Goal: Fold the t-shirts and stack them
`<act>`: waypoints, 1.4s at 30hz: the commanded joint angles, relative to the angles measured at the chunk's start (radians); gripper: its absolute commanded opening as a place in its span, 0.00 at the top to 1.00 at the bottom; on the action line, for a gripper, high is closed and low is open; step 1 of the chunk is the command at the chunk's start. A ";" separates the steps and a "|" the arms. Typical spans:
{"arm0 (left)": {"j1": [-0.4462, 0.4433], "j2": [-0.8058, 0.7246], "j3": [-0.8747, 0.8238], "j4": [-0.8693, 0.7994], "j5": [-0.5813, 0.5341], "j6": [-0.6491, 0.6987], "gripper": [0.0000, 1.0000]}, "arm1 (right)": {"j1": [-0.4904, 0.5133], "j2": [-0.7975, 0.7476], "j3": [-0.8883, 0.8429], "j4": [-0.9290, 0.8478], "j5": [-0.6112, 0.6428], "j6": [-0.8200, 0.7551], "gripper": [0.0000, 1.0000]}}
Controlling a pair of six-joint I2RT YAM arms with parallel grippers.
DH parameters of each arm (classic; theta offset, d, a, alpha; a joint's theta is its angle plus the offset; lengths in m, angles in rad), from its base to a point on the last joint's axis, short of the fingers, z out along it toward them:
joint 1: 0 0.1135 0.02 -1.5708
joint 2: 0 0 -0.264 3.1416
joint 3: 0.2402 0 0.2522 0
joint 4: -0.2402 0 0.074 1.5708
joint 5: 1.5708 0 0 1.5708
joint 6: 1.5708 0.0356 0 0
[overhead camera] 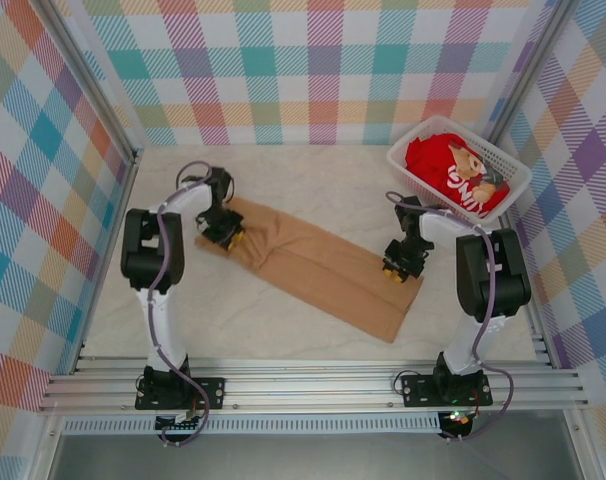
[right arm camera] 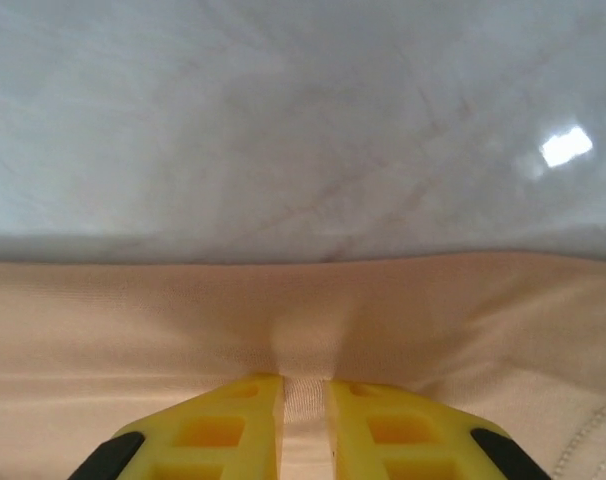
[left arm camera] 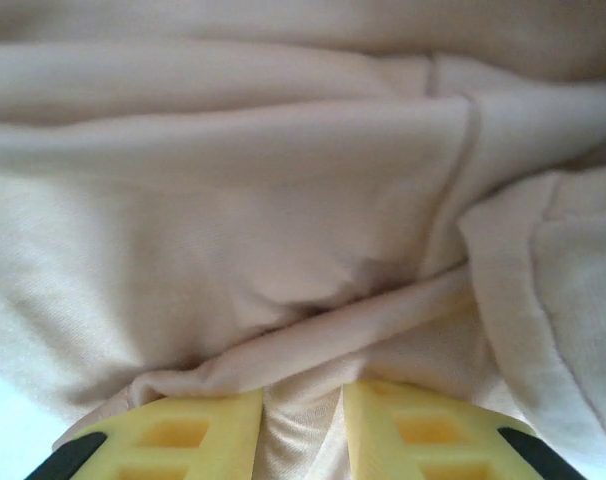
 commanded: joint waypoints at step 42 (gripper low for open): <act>-0.501 -0.879 -0.906 0.137 0.315 -0.005 0.52 | 0.444 -0.378 -0.240 -0.045 -0.278 -0.086 0.55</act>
